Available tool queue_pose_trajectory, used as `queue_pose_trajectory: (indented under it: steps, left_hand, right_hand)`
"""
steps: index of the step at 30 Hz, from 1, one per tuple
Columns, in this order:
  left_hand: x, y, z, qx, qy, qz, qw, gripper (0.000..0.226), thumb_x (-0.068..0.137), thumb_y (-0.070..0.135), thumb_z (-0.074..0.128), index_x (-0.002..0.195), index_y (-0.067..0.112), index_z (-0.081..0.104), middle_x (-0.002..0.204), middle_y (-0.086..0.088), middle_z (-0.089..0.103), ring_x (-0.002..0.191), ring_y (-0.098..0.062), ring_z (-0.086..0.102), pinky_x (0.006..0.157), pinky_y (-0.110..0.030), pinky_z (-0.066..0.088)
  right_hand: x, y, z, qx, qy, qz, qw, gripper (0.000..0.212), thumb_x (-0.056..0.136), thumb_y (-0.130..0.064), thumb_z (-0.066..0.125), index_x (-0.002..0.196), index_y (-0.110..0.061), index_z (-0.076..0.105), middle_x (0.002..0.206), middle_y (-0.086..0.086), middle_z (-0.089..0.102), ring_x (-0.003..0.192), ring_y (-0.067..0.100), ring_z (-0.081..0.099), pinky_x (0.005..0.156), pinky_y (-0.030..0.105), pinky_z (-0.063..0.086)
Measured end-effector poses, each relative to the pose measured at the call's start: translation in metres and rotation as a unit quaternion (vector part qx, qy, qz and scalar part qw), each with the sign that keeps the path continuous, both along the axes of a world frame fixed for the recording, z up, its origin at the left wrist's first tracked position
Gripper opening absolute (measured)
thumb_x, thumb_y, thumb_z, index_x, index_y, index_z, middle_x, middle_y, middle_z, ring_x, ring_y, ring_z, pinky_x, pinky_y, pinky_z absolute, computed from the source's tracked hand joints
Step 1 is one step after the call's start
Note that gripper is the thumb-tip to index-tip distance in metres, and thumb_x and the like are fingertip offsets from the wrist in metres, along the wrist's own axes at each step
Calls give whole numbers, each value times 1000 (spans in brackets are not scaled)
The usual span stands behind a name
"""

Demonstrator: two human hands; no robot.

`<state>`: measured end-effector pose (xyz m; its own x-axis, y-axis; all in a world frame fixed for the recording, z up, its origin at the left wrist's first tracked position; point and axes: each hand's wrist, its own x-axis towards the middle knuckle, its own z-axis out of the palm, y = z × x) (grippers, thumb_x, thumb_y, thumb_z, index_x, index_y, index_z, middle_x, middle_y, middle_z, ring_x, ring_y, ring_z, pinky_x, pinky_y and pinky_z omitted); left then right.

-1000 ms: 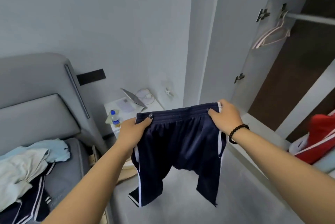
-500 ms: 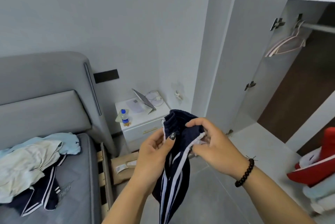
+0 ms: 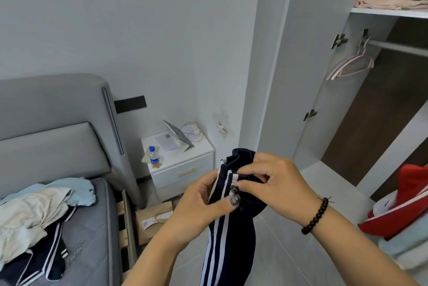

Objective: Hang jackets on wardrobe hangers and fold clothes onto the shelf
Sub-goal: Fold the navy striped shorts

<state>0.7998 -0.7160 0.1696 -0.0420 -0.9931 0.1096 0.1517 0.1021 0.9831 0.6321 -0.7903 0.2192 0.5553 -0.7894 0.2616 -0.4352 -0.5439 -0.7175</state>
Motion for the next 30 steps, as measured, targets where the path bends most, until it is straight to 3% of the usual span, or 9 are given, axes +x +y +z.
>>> queue_pose_trajectory:
  steps: [3,7,11,13,17,19,21,26,30]
  left_hand:
    - [-2,-3,1,3,-36,12,999,44,79,-2,73,120,8,61,108,-13,71,99,-21,69,82,-25,53]
    - [-3,-6,2,-17,-48,16,999,31,88,1,63,119,5,61,103,-9,71,96,-17,67,83,-25,52]
    - [7,-6,2,-25,-33,18,999,32,91,0,57,123,4,59,117,-12,68,110,-22,64,92,-28,51]
    - [18,-7,2,-23,-34,31,999,33,92,2,57,125,4,59,120,-11,67,115,-25,62,98,-33,49]
    - [41,-12,6,-19,-106,38,993,31,94,15,58,124,9,60,120,-6,68,116,-23,61,102,-40,47]
    - [51,-17,10,-18,-161,57,985,32,95,27,56,124,15,60,119,0,68,115,-18,62,102,-41,47]
    - [63,-22,16,-18,-225,77,971,32,97,38,50,123,22,59,116,8,68,112,-9,61,100,-37,47]
    - [89,-26,32,-30,-303,118,945,29,101,31,43,125,24,56,94,23,62,80,15,55,72,-5,39]
    - [106,-26,33,-41,-317,107,942,31,101,36,41,127,27,56,113,18,65,101,8,56,82,-7,39]
  right_hand:
    - [0,-3,-2,-45,-13,11,999,14,70,-28,82,80,-35,75,83,-16,48,90,4,48,82,14,38]
    - [-1,-10,-4,-20,-23,34,999,21,62,-49,75,77,-41,64,118,-35,40,125,2,33,105,32,31]
    - [-12,-30,-11,-44,101,103,988,32,60,-67,68,76,-40,64,142,-33,25,139,-2,11,114,35,17]
    - [-16,-38,-13,-32,163,153,974,37,59,-71,66,83,-43,67,142,-31,26,137,-6,11,114,26,18]
    - [-7,-51,2,-8,188,112,976,44,60,-64,72,79,-25,74,108,-16,56,97,-2,55,88,21,47]
    - [5,-55,13,-12,142,66,988,38,59,-50,83,60,-17,63,77,-9,57,67,4,53,65,20,45]
    - [20,-56,22,-19,95,36,995,44,58,-39,87,51,-19,48,59,-8,47,54,6,42,54,17,36]
    - [57,-61,36,-19,60,28,998,41,63,-33,86,84,-27,50,75,-8,59,64,7,53,55,10,41]
    - [74,-62,47,-29,134,77,988,60,72,-33,80,124,-35,51,98,-13,61,86,2,59,68,6,42]
